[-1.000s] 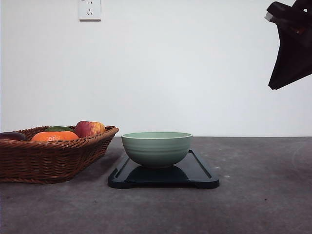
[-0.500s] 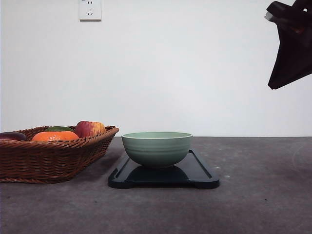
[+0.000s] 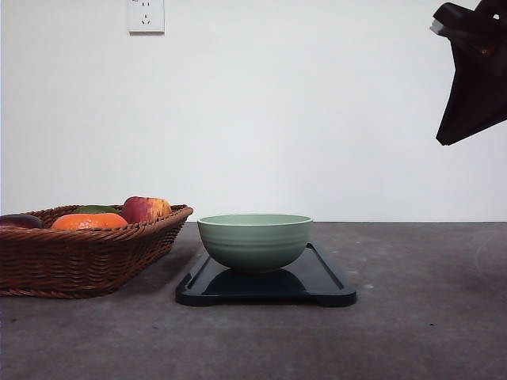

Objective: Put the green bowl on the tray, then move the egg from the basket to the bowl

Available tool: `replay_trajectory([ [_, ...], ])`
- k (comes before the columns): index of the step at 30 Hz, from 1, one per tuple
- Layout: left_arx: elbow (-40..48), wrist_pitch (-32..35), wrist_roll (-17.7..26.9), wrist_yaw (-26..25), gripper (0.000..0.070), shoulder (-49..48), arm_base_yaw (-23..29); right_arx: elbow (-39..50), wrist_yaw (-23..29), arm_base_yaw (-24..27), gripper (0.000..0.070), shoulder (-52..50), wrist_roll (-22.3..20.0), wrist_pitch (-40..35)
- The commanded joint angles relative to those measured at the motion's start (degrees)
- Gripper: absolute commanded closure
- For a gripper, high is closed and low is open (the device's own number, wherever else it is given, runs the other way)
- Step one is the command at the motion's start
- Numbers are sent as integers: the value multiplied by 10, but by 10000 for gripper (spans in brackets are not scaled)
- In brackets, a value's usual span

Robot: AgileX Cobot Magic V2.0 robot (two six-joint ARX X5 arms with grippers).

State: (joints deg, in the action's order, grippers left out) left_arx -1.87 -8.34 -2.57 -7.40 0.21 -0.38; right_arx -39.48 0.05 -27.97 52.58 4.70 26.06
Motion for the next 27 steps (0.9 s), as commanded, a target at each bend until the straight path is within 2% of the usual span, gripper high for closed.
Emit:
replay_trajectory([
  [1, 11, 6, 2, 1, 687, 0, 0, -2, 0, -3, 687, 5, -2, -6],
  [6, 11, 6, 2, 1, 687, 0, 0, -2, 0, -3, 687, 4, -3, -6],
  [9, 11, 6, 2, 1, 687, 0, 0, -2, 17, 0, 687, -11, -49, -6],
  [13, 11, 6, 2, 1, 687, 0, 0, 21, 33, 23, 687, -60, -78, -57],
  [17, 11, 6, 2, 1, 687, 0, 0, 92, 33, 70, 687, -133, -101, -160],
  [20, 11, 6, 2, 1, 687, 0, 0, 163, 32, 115, 687, -196, -101, -221],
  [27, 11, 6, 2, 1, 687, 0, 0, 298, 32, 204, 687, -366, -93, -242],
])
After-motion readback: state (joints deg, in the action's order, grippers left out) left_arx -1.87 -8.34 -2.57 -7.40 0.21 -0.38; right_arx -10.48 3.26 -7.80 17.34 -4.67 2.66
